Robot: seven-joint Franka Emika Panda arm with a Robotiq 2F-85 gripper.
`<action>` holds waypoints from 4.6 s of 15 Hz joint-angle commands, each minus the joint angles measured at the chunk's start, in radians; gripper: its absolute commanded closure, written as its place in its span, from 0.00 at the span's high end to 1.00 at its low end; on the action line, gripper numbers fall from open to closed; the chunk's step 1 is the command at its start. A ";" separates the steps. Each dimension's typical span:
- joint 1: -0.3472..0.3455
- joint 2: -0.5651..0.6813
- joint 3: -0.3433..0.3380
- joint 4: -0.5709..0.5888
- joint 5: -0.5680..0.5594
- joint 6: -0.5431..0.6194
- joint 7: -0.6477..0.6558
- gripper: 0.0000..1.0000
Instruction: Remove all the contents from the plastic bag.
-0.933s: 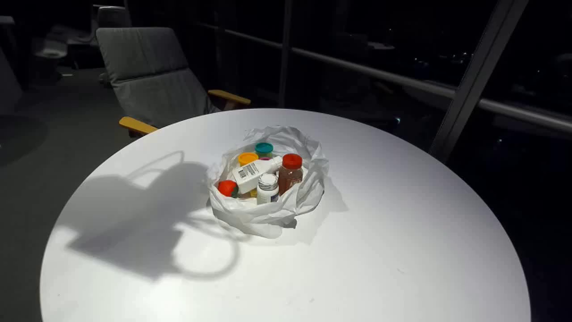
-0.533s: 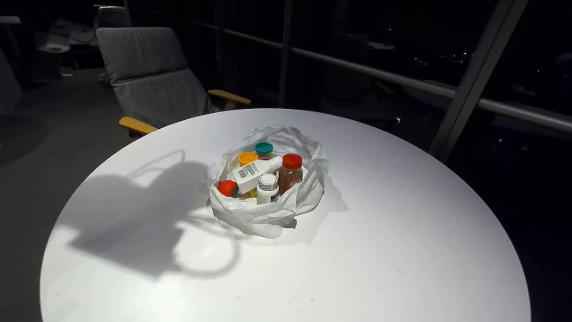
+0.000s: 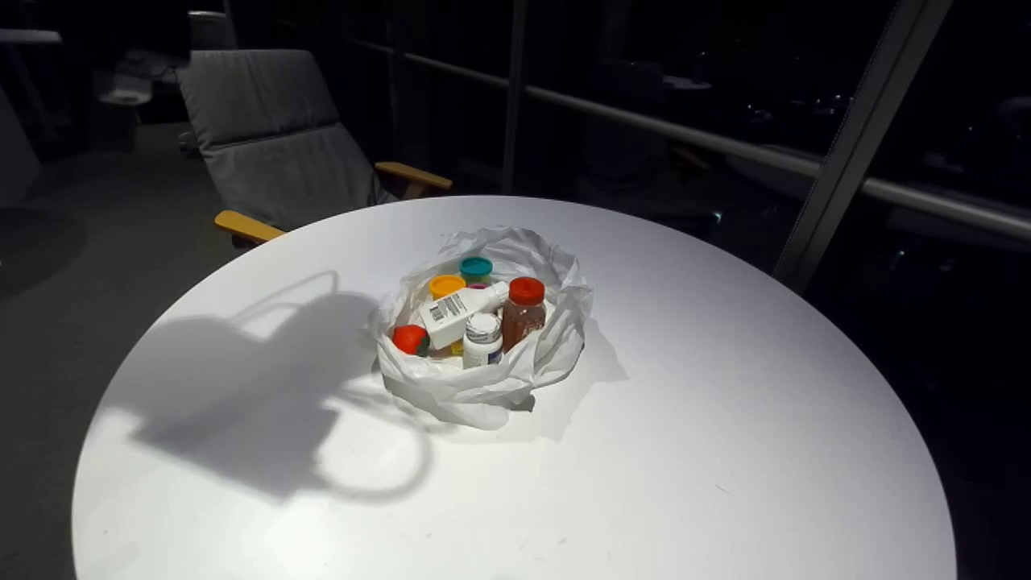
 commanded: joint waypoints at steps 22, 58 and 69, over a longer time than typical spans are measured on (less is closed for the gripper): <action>-0.041 0.857 -0.071 0.502 -0.108 0.685 0.550 1.00; -0.063 0.486 -0.222 -0.001 -0.071 1.085 0.567 0.11; -0.233 0.742 -0.167 0.125 0.111 0.850 0.373 0.11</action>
